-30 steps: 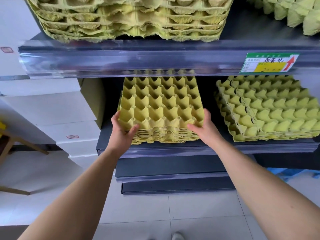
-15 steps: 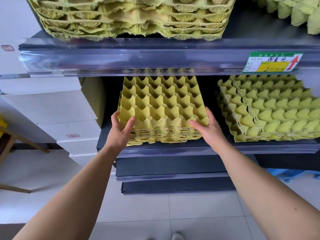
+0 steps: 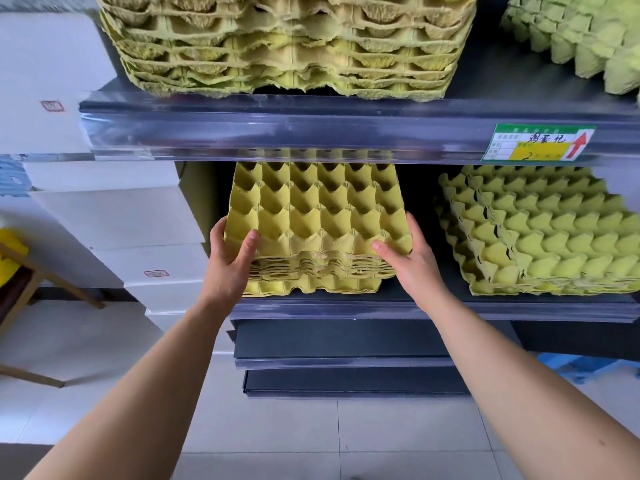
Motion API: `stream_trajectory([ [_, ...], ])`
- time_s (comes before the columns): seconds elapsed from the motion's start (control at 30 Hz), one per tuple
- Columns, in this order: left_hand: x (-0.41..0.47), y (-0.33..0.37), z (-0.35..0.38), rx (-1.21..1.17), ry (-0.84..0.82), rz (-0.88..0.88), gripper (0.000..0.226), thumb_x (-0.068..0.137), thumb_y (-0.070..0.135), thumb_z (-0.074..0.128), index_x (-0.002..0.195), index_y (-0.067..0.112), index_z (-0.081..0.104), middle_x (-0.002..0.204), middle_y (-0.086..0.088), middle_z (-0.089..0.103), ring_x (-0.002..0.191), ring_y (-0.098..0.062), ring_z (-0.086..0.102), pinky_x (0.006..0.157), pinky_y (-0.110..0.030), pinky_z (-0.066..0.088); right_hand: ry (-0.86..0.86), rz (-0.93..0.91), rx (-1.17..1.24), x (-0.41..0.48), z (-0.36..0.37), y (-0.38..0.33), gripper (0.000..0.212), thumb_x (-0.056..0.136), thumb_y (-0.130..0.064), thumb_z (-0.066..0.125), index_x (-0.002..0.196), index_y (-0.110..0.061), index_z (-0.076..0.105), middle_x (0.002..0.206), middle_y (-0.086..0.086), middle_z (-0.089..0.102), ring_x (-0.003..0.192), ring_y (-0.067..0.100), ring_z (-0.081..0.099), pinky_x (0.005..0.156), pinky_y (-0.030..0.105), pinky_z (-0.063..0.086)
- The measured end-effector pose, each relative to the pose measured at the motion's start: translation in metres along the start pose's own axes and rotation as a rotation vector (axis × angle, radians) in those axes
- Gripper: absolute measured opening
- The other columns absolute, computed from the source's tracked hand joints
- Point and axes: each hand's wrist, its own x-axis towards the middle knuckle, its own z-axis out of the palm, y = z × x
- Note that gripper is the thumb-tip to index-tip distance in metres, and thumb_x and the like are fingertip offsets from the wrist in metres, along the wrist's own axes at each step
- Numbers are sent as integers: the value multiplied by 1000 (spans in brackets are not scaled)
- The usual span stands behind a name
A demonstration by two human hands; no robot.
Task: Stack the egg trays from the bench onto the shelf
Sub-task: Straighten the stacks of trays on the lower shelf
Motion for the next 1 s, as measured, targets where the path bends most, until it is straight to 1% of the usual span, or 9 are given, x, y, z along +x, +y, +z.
stream_trajectory([
  [0.1, -1, -5, -11, 7, 3, -17, 74, 83, 54, 55, 144, 24, 25, 127, -1, 58, 114, -16, 58, 101, -39, 46, -31, 13, 10, 1, 13, 0, 88, 81, -44, 70, 150, -36, 17, 155, -9, 24, 140, 12, 25, 104, 24, 23],
  [0.23, 2, -14, -15, 45, -35, -70, 76, 82, 56, 54, 144, 23, 24, 128, -2, 57, 115, -19, 57, 103, -42, 45, -49, 50, -9, 1, 23, 11, 88, 82, -43, 69, 151, -34, 15, 155, -7, 24, 140, 14, 26, 102, 23, 23],
  [0.37, 12, -25, -17, 65, -80, -130, 82, 80, 60, 55, 144, 23, 22, 129, -4, 57, 117, -22, 57, 104, -45, 44, -73, 95, -109, 7, 23, 17, 90, 81, -50, 67, 151, -33, 12, 155, -4, 25, 139, 19, 29, 105, 30, 27],
  [0.53, 17, -35, -15, 22, -70, -182, 89, 67, 79, 60, 138, 37, 26, 126, 2, 60, 114, -23, 60, 100, -52, 46, -75, 110, -113, 10, 25, 22, 91, 79, -55, 67, 149, -36, 11, 153, -5, 30, 137, 20, 34, 107, 35, 29],
  [0.73, 23, -35, -6, 28, -86, -161, 71, 82, 60, 60, 138, 31, 29, 115, 10, 63, 103, -16, 64, 96, -46, 49, -33, 100, -157, 5, 18, 26, 94, 78, -55, 67, 150, -30, 13, 153, -3, 29, 138, 19, 32, 110, 35, 29],
  [0.8, 26, -30, -8, 106, -31, -100, 60, 88, 46, 62, 137, 24, 34, 117, 2, 62, 101, -14, 63, 91, -36, 50, -1, 50, -310, 10, 17, 19, 97, 79, -54, 68, 151, -22, 12, 157, 1, 20, 142, 20, 24, 113, 37, 24],
  [0.87, 37, -23, -9, 278, 31, 13, 60, 88, 44, 61, 139, 21, 37, 131, -4, 55, 117, -22, 55, 99, -38, 46, 22, -71, -492, 18, 18, 9, 94, 81, -57, 62, 152, -18, 13, 159, 1, 11, 144, 19, 15, 115, 36, 18],
  [0.93, 53, -12, -6, 538, 6, 120, 65, 89, 51, 55, 143, 22, 37, 150, -6, 37, 134, -25, 40, 111, -40, 34, -7, -158, -693, 30, 21, -2, 85, 87, -64, 45, 152, -17, 15, 160, 1, 5, 146, 19, 8, 117, 37, 12],
  [1.0, 69, 3, 2, 834, -86, 160, 71, 87, 65, 45, 147, 28, 33, 159, -7, 19, 143, -28, 25, 116, -43, 25, -40, -157, -886, 40, 26, -10, 82, 91, -65, 32, 152, -14, 12, 160, 8, 2, 147, 22, 3, 119, 37, 7],
])
